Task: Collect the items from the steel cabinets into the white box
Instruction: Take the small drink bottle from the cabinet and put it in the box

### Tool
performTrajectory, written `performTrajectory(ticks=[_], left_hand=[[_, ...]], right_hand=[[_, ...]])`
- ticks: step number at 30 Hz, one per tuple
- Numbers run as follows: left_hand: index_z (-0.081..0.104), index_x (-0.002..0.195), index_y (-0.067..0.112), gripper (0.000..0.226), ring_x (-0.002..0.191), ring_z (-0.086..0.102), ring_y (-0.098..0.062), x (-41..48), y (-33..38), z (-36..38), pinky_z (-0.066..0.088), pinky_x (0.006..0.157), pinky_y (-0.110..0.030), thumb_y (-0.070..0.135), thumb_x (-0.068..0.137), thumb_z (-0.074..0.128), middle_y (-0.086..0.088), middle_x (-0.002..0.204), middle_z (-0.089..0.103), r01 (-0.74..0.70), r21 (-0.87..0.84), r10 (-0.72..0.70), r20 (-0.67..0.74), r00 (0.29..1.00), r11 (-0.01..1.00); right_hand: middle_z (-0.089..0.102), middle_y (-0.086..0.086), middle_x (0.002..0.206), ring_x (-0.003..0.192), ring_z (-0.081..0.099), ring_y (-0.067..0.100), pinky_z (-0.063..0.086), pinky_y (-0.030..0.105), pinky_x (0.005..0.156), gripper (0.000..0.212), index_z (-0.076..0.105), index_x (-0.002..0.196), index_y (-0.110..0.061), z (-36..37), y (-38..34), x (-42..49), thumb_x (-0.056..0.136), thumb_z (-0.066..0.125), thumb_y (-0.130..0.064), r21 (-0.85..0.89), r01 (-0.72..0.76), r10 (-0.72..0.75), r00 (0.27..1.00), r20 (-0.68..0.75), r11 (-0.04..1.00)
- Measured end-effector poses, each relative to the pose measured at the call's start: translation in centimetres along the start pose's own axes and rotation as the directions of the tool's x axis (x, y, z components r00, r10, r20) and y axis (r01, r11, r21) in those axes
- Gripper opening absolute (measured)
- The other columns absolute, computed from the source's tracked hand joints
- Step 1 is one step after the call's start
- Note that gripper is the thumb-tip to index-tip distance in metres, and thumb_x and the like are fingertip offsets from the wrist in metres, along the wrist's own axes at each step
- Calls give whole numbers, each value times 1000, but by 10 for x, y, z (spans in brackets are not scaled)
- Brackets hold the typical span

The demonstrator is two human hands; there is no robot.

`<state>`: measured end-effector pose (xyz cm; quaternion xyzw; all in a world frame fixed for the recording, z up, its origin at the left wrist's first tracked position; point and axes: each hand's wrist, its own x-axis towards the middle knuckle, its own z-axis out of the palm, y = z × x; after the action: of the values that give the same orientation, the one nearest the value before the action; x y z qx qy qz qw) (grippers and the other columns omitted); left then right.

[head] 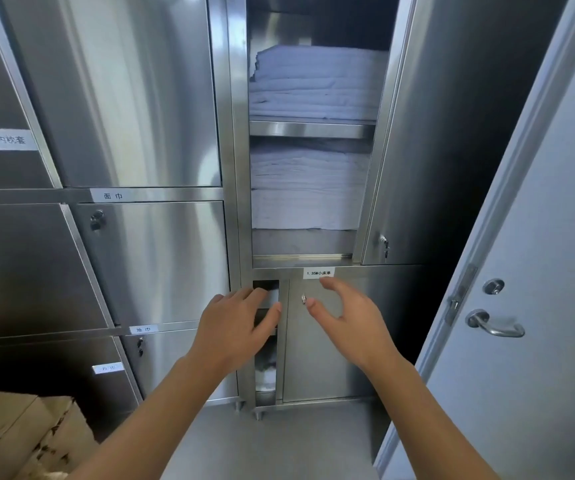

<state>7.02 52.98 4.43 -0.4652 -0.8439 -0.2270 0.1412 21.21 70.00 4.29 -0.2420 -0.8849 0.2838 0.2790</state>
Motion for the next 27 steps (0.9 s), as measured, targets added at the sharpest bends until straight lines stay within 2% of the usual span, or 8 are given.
performTrajectory(ticks=[2,8,11,14,18,20,24,27], left_hand=[[63,118,27,59,94,62,-14,0,-3,-6,42,85,-28,64,95,23,8,110,69,-10,20,11,-17,1000,1000],[65,115,25,64,92,64,-14,29,-25,-31,40,82,-26,64,93,20,8,108,70,-45,51,50,-85,995,998],[65,114,27,62,91,64,-13,45,-39,-29,43,83,-28,64,94,20,10,107,69,-66,43,69,-73,995,997],[64,115,28,63,90,63,-12,65,-48,-15,44,81,-28,65,93,18,11,105,68,-94,19,95,-48,994,995],[62,116,30,61,83,57,-10,97,-46,14,41,75,-27,65,94,18,13,102,67,-134,11,134,-33,990,991],[62,118,30,62,84,57,-9,119,-42,32,41,77,-26,66,94,17,13,104,66,-153,6,154,-14,988,988],[61,120,28,65,92,62,-13,173,-33,70,44,82,-30,66,92,17,10,108,68,-161,-2,161,-1,987,987],[61,119,29,65,91,62,-15,215,-25,101,46,85,-34,66,92,15,9,108,67,-159,14,159,17,987,987]], right_hand=[[54,-12,149,136,49,10,36,25,105,64,50,147,-31,-1,-5,1,93,53,-67,6,10,-10,1000,4,1000],[57,-15,145,134,51,8,38,23,103,59,52,145,-33,-2,-23,28,95,56,-62,36,19,-17,999,-51,999],[58,-15,144,133,51,6,35,19,101,59,54,145,-30,2,-25,41,94,58,-61,34,9,-6,997,-80,999],[59,-15,143,132,52,7,38,21,101,61,54,144,-30,6,-18,54,93,58,-62,17,-14,15,995,-99,1000],[60,-15,142,131,54,7,45,29,106,57,55,144,-30,3,5,75,94,60,-59,6,-60,61,992,-114,998],[61,-16,140,128,55,8,47,32,105,57,56,142,-30,1,21,91,94,60,-59,-5,-83,82,989,-122,997],[64,-18,130,118,58,6,43,23,90,52,59,137,-31,-2,67,136,93,61,-58,-6,-120,118,984,-134,993],[66,-15,131,121,59,9,42,23,92,52,59,137,-28,-5,107,178,93,62,-55,5,-141,140,982,-125,990]])
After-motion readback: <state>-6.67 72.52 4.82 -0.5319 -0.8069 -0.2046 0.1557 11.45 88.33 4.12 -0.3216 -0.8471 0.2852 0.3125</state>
